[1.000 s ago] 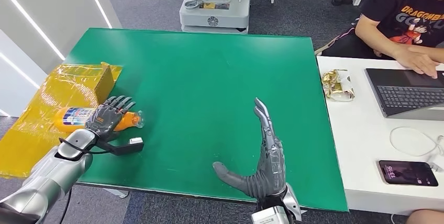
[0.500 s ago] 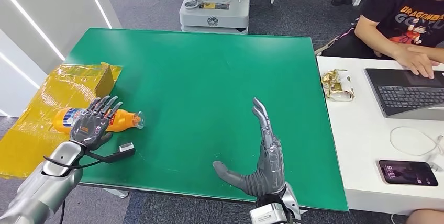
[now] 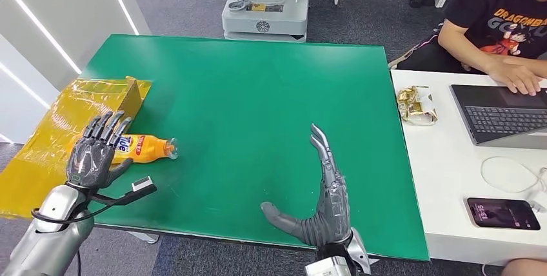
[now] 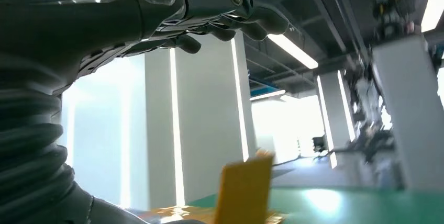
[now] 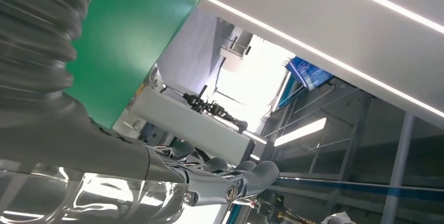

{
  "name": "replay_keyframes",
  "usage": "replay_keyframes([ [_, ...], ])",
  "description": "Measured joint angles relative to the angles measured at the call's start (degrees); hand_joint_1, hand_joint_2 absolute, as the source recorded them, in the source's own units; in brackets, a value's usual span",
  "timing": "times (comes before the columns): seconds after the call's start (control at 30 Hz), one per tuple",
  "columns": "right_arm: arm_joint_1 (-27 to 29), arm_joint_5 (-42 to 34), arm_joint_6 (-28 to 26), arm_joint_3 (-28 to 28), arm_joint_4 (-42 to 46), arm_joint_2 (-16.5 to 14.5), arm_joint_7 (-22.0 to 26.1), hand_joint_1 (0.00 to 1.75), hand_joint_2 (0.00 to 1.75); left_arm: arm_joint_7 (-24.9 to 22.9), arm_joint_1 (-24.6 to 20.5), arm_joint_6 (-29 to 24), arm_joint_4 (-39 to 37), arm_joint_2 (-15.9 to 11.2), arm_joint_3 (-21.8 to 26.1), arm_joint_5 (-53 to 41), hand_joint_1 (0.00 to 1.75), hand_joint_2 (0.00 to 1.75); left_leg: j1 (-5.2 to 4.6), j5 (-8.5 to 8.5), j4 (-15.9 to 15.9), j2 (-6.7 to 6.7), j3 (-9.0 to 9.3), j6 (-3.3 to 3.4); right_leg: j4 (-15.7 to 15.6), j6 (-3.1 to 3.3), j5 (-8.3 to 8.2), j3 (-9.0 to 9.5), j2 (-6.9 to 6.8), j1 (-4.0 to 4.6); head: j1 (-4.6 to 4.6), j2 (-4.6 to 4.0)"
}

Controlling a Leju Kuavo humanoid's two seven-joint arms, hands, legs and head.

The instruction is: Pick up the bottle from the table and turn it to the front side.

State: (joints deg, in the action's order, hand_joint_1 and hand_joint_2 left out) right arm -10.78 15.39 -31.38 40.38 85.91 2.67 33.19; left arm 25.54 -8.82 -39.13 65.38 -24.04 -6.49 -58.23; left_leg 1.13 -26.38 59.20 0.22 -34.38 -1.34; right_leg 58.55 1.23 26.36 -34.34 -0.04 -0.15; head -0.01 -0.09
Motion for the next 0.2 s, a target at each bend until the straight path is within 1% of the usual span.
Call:
replay_keyframes([
  [0.1,0.5,0.8,0.1,-0.2,0.7,0.0,-0.5,0.0,1.75,4.6,0.1,0.8,3.4,2.9,0.3,10.5,0.0,1.75,-0.02,0.0,0.0,-0.02,0.0,0.0,0.0,-0.01,0.0,0.02,-0.02,-0.02,0.0,0.0],
  [0.17,0.8,1.2,0.1,-0.3,1.0,0.0,-0.7,0.0,1.75,8.0,0.0,3.4,5.7,5.5,0.3,20.7,0.0,1.75,-0.03,0.0,0.0,-0.02,0.01,0.01,0.0,-0.01,0.0,0.03,-0.03,-0.03,0.01,0.0],
  [0.2,0.9,1.2,0.1,-0.3,1.0,0.0,-0.7,0.0,1.75,8.9,0.0,4.3,6.3,6.2,0.3,23.6,0.0,1.75,-0.03,-0.01,0.0,-0.02,0.01,0.01,0.0,-0.01,-0.01,0.03,-0.02,-0.03,0.0,0.0],
])
